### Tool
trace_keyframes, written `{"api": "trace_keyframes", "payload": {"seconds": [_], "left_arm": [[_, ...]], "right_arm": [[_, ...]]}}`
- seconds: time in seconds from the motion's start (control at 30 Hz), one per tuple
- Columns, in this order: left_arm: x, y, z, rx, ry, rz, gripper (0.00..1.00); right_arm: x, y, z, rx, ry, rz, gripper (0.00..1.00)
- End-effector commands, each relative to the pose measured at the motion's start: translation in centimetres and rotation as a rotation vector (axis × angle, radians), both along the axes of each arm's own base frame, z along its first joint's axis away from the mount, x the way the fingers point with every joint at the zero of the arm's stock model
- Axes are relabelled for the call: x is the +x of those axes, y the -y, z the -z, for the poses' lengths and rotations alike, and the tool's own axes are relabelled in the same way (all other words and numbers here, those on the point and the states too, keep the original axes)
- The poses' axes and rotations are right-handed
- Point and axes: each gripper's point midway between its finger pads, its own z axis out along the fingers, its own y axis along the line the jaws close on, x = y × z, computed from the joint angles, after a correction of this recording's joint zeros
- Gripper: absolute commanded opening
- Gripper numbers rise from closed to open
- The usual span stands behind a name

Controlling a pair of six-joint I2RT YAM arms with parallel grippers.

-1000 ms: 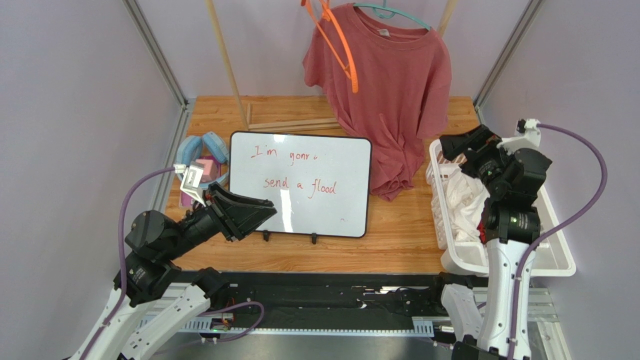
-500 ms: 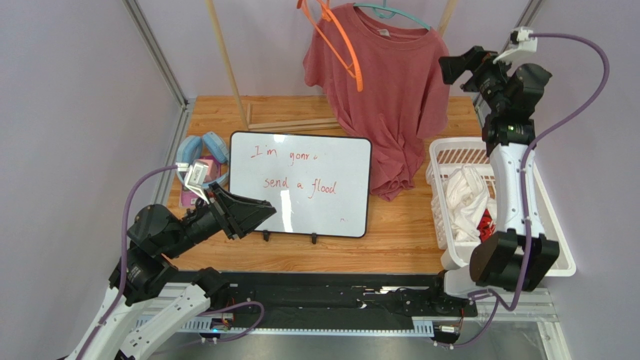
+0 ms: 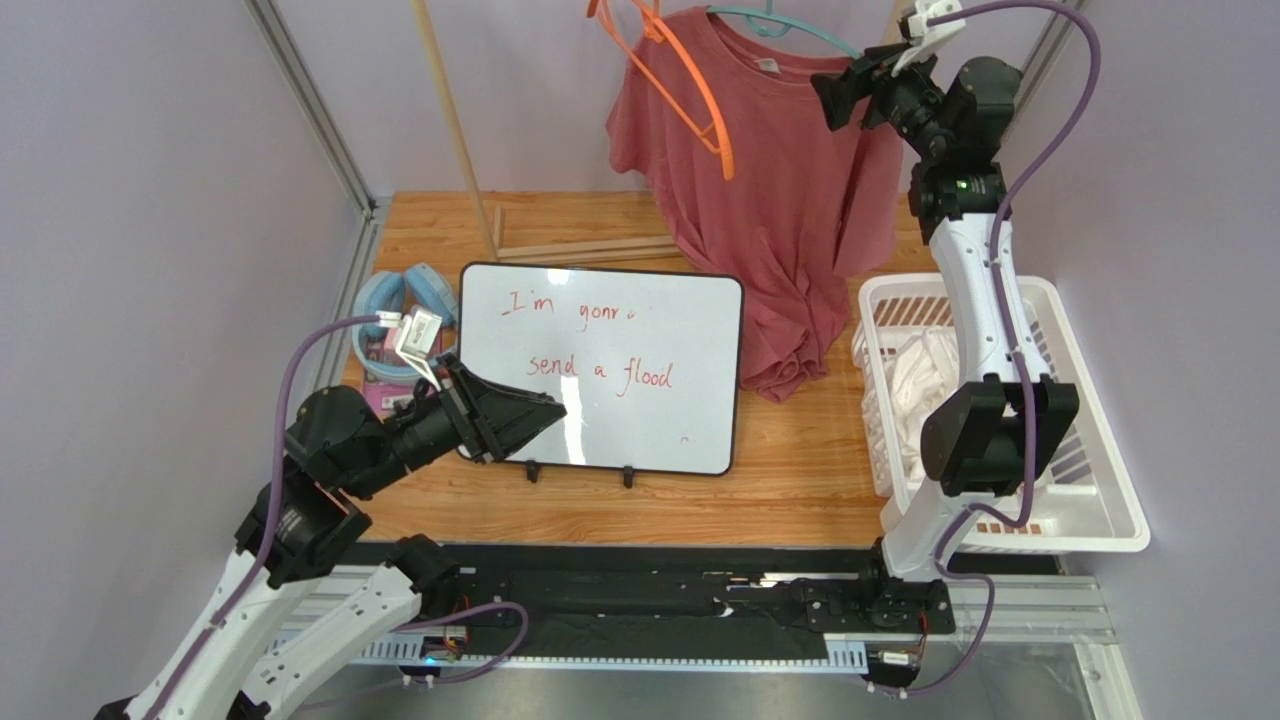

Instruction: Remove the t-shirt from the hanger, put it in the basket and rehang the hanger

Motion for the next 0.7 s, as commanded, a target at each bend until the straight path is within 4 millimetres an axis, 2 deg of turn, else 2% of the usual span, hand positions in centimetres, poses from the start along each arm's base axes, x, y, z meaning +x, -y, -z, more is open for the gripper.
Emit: {"api": "trace_keyframes", "payload": {"seconds": [0.0,0.03,0.13,0.2,0.27,0.4,0.5,0.57,0.63,0.67], "left_arm": [[0.5,0.9,-1.0,0.008,0.018,0.034,0.47],[0.6,1.0,-1.2,0.006,0.021,0.031,0.47],[1.0,1.0,-1.2,-0.004,0.027,0.017,0.47],[1.1,1.1,-1.1,-0.009,0.022,0.015,0.47],[1.1,1.2,-1.1,-0.008,0.022,0.020,0.47],[1.0,1.1,-1.5,-0.010,0.032,0.022,0.47],[1.2,1.0,-1.7,-0.013,0.040,0.008,0.47],[1.1,1.0,-1.6,-0.013,0.035,0.009,0.47],[1.2,1.0,-1.4,-0.013,0.027,0.008,0.47],[1.1,1.0,-1.4,-0.012,0.029,0.011,0.47]], "right_arm": [[-0.2,-1.7,-1.6,-0.114,0.065,-0.071,0.76],[-0.6,-2.4,-2.0,-0.124,0.072,-0.114,0.70],[-1.3,-3.8,-0.7,-0.128,0.035,-0.205,0.54],[-1.8,-4.1,-0.7,-0.122,0.024,-0.232,0.52],[-2.3,-5.9,-0.2,-0.121,0.008,-0.271,0.45],[-3.0,-6.7,-0.1,-0.100,-0.010,-0.316,0.22],[-3.1,-6.8,-0.3,-0.049,-0.021,-0.316,0.13],[-3.5,-6.9,-1.5,0.028,-0.018,-0.321,0.06],[-3.3,-7.0,-1.2,0.082,-0.040,-0.321,0.00],[-3.4,-7.0,-1.8,0.143,-0.051,-0.320,0.00]]}}
